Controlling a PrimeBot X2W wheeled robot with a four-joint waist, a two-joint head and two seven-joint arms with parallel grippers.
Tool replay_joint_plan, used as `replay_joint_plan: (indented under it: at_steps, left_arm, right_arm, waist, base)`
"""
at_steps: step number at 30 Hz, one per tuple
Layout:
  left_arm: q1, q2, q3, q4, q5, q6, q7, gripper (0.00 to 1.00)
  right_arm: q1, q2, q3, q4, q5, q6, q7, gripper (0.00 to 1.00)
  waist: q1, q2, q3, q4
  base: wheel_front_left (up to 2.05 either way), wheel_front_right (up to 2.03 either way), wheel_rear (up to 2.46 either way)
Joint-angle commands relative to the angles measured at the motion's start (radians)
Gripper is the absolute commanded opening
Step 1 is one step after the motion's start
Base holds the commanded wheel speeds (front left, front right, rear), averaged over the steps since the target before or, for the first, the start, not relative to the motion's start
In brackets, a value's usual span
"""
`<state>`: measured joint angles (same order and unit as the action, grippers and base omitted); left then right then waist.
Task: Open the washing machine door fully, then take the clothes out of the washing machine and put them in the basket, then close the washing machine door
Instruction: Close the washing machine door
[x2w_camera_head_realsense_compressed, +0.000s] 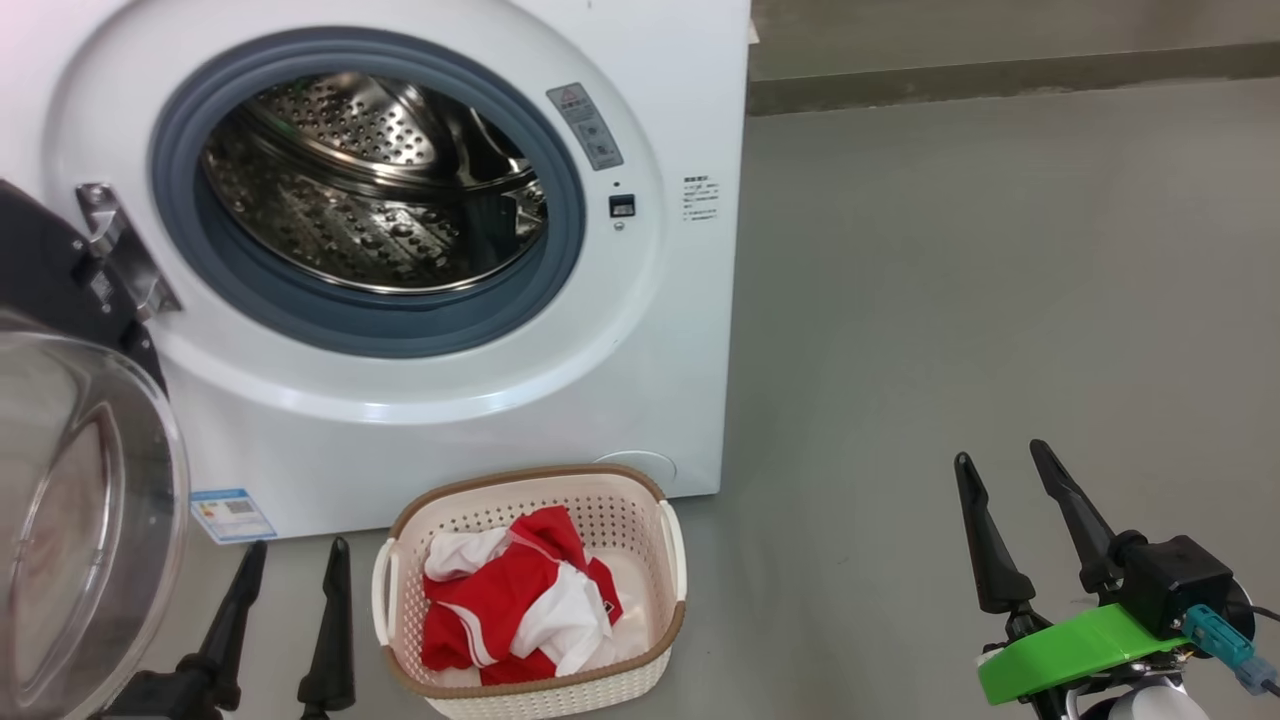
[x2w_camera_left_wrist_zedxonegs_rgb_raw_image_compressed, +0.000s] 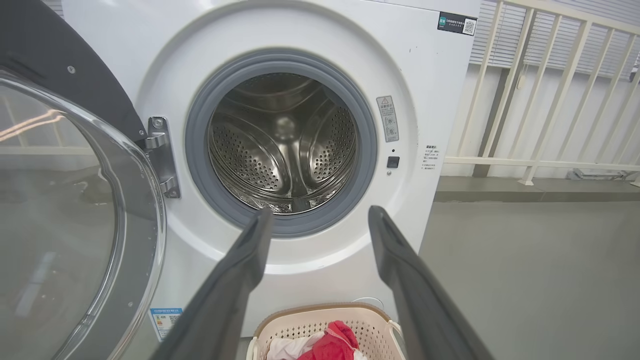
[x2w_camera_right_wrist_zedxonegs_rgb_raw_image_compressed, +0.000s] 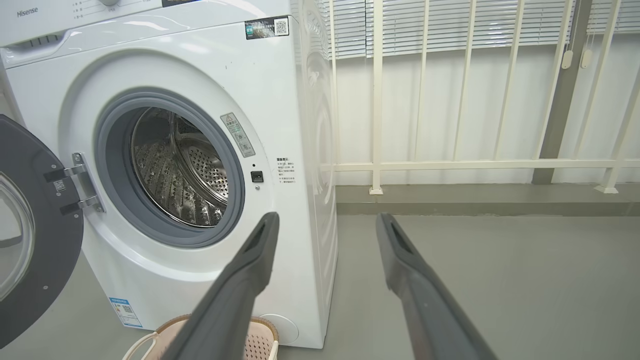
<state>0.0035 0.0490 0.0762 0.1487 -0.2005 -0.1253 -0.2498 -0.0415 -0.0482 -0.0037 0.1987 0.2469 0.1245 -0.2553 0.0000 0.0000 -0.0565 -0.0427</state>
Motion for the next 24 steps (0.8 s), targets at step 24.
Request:
replay_joint_plan:
  at_steps: [24]
  left_arm:
    - [-0.008,0.003,0.064,-0.081,0.053,0.015,-0.012,1.0]
  right_arm:
    - [-0.015,-0.013,0.048,-0.033,0.015,0.006,-0.006,1.0]
  waist:
    - [0.0,0.0,0.005,0.304]
  base:
    - [0.0,0.0,0.0]
